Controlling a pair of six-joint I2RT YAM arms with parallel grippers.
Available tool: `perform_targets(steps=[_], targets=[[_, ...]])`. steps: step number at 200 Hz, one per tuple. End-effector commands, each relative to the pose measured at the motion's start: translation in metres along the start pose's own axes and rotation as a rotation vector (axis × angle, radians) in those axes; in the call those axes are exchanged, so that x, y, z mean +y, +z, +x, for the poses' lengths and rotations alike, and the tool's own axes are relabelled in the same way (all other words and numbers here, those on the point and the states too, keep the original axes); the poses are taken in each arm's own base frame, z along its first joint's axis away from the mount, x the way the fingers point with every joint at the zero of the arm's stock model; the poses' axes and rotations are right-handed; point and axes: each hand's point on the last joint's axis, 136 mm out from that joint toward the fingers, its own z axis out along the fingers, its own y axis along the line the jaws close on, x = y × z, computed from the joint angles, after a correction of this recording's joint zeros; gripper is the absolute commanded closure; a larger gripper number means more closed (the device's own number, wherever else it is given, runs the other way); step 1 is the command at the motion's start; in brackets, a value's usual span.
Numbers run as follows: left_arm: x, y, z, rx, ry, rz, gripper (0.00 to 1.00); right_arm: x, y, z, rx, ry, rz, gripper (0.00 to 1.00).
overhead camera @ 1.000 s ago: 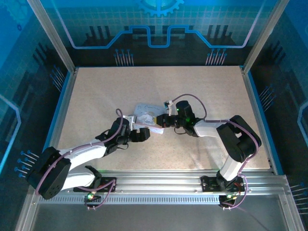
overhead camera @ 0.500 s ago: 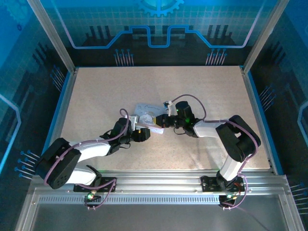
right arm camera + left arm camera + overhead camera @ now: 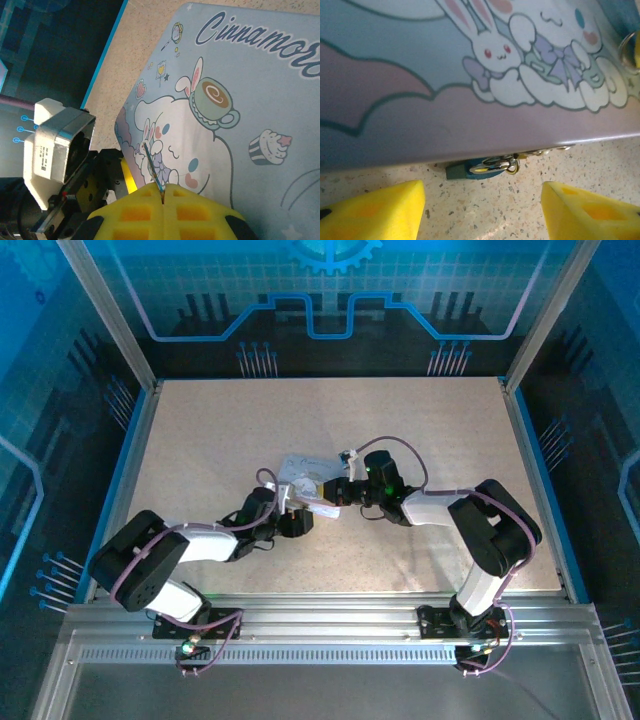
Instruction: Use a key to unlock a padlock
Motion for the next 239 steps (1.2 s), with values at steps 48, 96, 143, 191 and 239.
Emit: perform_targets(steps=[48, 96, 143, 191, 239], targets=[[-0.010, 0.016, -0.003, -0.001, 0.055, 0.008, 0.46, -0.026, 0.006, 0.044, 0.122, 0.080, 0.088, 0.96], [-0.017, 0.020, -0.006, -0.010, 0.053, 0.020, 0.52, -0.026, 0.007, 0.046, 0.123, 0.079, 0.089, 0.96], [-0.024, 0.022, -0.005, -0.007, 0.058, 0.031, 0.53, -0.026, 0.008, 0.045, 0.122, 0.080, 0.087, 0.96], [-0.029, 0.022, -0.006, -0.012, 0.063, 0.029, 0.54, -0.026, 0.008, 0.046, 0.121, 0.081, 0.087, 0.96], [-0.029, 0.022, -0.007, -0.021, 0.048, 0.019, 0.56, -0.026, 0.008, 0.046, 0.123, 0.083, 0.087, 0.96]])
